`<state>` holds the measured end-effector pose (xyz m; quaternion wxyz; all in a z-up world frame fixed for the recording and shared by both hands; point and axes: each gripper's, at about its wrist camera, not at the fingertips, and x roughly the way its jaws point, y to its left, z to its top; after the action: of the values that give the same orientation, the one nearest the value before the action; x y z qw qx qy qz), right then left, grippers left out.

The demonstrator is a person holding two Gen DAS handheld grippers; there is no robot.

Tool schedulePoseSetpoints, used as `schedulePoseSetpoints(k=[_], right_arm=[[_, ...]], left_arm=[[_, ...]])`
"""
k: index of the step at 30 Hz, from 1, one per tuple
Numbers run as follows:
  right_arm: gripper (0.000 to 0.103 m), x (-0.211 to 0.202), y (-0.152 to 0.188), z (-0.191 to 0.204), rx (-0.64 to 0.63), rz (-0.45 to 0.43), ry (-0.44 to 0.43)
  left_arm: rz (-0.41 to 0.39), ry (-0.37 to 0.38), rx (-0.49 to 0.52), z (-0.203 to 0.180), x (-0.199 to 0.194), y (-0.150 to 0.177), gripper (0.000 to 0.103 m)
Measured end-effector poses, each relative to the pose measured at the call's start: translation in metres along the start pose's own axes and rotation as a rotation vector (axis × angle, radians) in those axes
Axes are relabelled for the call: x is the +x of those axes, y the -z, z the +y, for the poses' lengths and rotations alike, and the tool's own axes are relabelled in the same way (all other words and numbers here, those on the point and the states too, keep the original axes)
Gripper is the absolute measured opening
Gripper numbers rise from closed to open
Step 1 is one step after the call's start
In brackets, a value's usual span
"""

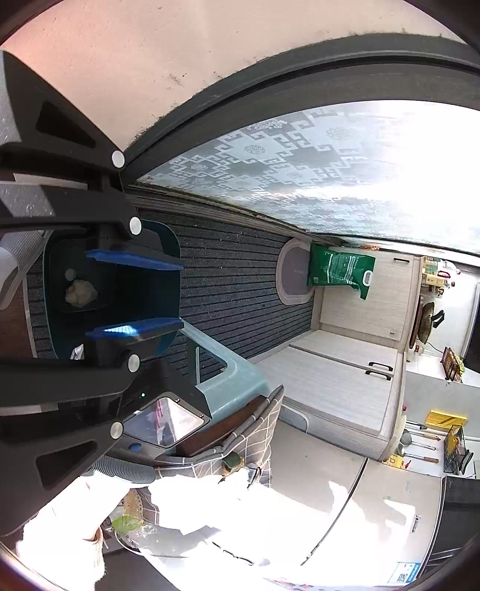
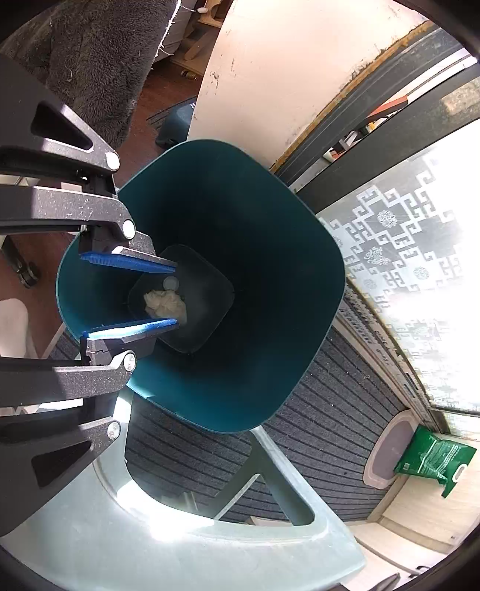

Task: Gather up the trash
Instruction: 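Drop the tissue into the teal bin with the right tool while the left tool drops the bag, then return the right tool to the stool and grasp the white tissue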

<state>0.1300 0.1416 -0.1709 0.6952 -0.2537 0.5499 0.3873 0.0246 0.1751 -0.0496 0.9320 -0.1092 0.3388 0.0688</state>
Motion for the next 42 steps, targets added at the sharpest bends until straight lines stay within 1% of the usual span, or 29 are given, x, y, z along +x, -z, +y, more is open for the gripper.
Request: schedulePoseSetpoints(k=[4,8,10,11,14,16,18,26,28,29,30,38,42], right_arm=[[0.025,-0.029,-0.007,0.005,-0.014,-0.086,0.0],[0.025,-0.073,-0.011,0.002,-0.016,-0.202,0.014],[0.025,-0.095,-0.012,-0.004,-0.018,-0.256,0.035],[0.025,-0.106,-0.01,-0.007,-0.014,-0.282,0.044],[0.025,-0.136,-0.005,-0.021,0.001,-0.347,0.093],[0.025,-0.155,-0.002,-0.032,0.019,-0.383,0.11],[0.025,-0.17,0.004,-0.043,0.038,-0.417,0.137],[0.025,-0.216,0.032,-0.104,0.165,-0.504,0.164],[0.027,-0.223,0.04,-0.118,0.196,-0.521,0.17],[0.031,-0.227,0.044,-0.124,0.213,-0.529,0.171],[0.033,-0.23,0.05,-0.131,0.232,-0.538,0.169],[0.038,-0.247,0.08,-0.174,0.332,-0.58,0.16],[0.04,-0.249,0.094,-0.191,0.375,-0.582,0.129]], left_arm=[[-0.042,0.01,0.007,-0.007,-0.014,-0.008,0.029],[-0.085,0.019,0.017,-0.014,-0.027,-0.016,0.029],[-0.103,0.024,0.021,-0.019,-0.033,-0.02,0.03],[-0.108,0.026,0.024,-0.021,-0.034,-0.022,0.033],[-0.12,0.031,0.037,-0.032,-0.035,-0.027,0.034],[-0.12,0.04,0.041,-0.039,-0.034,-0.03,0.034],[-0.12,0.048,0.05,-0.048,-0.031,-0.032,0.036],[-0.099,0.077,0.099,-0.089,-0.012,-0.038,0.04],[-0.093,0.086,0.106,-0.099,-0.007,-0.038,0.041],[-0.09,0.092,0.11,-0.104,-0.005,-0.038,0.042],[-0.087,0.099,0.115,-0.11,-0.002,-0.038,0.043],[-0.058,0.145,0.156,-0.148,0.023,-0.037,0.047],[-0.04,0.165,0.169,-0.162,0.036,-0.036,0.049]])
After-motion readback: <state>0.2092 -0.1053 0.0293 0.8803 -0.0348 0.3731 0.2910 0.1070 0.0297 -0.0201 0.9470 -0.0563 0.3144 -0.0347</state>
